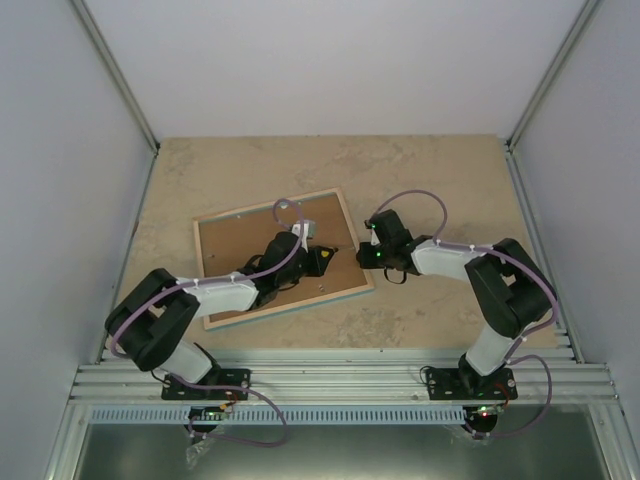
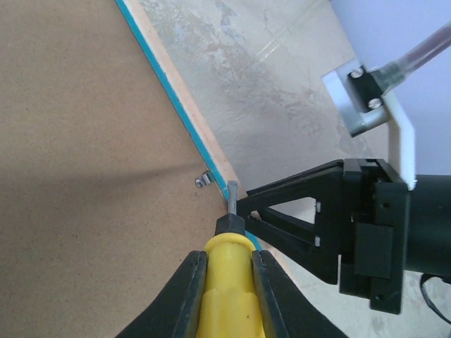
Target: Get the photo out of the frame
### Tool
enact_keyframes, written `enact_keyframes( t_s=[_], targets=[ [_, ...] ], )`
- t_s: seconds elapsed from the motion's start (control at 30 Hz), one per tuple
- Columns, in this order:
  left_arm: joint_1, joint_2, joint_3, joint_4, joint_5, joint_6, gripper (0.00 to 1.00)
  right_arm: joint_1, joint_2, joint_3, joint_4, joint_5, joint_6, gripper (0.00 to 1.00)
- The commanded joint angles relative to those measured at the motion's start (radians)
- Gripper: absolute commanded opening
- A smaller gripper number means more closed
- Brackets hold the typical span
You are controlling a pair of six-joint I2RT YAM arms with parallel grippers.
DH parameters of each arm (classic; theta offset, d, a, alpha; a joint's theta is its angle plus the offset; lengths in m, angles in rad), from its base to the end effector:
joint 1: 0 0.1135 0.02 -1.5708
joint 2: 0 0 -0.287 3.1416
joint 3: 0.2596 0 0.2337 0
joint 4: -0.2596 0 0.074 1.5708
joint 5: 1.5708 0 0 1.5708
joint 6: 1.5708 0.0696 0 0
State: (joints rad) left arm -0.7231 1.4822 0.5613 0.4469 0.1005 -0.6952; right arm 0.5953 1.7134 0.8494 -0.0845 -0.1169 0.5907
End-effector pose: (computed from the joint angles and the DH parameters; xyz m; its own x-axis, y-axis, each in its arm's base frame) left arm 0.2252 -0.2080 0.1905 -0.7274 -0.2080 -0.6539 0.3378 0.7210 -0.6051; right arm 0.2741 0.1954 0.1485 -0.9003 0.0583 -0.4314 -0.1346 0.9051 0.4034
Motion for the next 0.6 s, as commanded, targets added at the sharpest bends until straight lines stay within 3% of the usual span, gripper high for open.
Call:
enact_keyframes(
  t_s=[0.0, 0.57],
  targets=[
    [-0.009, 0.037, 0.029, 0.044, -0.03, -0.011, 0.0, 0.009, 0.014, 0.036, 0.058, -0.049, 0.001, 0.02],
    [-0.019, 0.053, 0.039, 0.026, -0.053, -0.01, 0.0, 0.018, -0.015, -0.015, -0.003, -0.043, -0.16, 0.26]
  ],
)
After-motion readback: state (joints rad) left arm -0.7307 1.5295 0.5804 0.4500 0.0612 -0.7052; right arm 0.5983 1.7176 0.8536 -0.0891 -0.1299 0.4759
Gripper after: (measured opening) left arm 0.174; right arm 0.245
